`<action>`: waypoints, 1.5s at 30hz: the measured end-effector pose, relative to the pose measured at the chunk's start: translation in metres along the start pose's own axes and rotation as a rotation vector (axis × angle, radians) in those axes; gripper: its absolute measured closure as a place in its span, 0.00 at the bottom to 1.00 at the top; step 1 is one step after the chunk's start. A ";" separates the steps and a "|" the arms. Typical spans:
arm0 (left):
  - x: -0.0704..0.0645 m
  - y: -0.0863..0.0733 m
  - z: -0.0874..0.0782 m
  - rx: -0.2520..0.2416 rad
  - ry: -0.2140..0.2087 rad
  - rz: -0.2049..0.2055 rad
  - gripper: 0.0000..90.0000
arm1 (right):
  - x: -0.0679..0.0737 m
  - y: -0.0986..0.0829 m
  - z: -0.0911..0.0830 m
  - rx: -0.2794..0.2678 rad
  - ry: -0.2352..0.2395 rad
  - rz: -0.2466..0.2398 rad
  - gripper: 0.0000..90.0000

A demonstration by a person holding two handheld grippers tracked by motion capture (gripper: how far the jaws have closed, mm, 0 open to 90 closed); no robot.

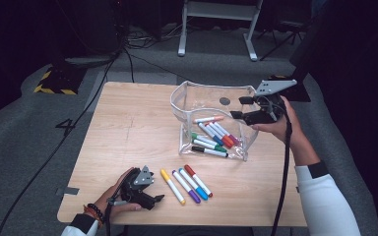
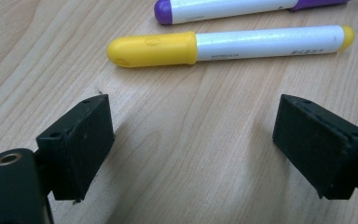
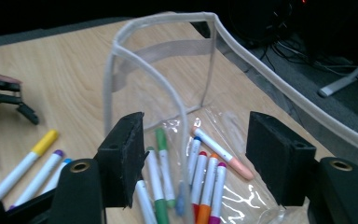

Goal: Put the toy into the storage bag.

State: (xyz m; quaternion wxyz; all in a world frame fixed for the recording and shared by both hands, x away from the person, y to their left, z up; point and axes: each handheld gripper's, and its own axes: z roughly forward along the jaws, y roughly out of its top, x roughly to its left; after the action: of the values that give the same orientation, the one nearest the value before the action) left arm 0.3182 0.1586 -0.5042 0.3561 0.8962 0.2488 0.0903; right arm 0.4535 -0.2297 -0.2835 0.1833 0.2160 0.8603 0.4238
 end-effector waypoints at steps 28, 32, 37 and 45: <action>0.000 0.000 0.000 0.000 0.002 -0.001 0.14 | 0.095 -0.132 0.036 0.047 0.139 0.005 0.42; 0.000 0.000 0.000 0.000 0.001 -0.001 0.14 | 0.105 -0.134 0.063 0.082 0.174 -0.008 0.43; 0.000 0.000 0.000 0.000 0.001 -0.002 0.14 | 0.119 -0.124 0.112 0.110 0.246 -0.037 0.46; 0.000 0.000 0.000 -0.001 0.003 0.001 0.14 | 0.123 -0.122 0.147 0.145 0.276 -0.016 0.49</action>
State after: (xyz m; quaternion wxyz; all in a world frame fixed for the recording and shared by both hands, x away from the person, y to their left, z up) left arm 0.3181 0.1588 -0.5042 0.3560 0.8960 0.2490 0.0921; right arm 0.3972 -0.1358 -0.4824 0.0503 0.1614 0.9075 0.3846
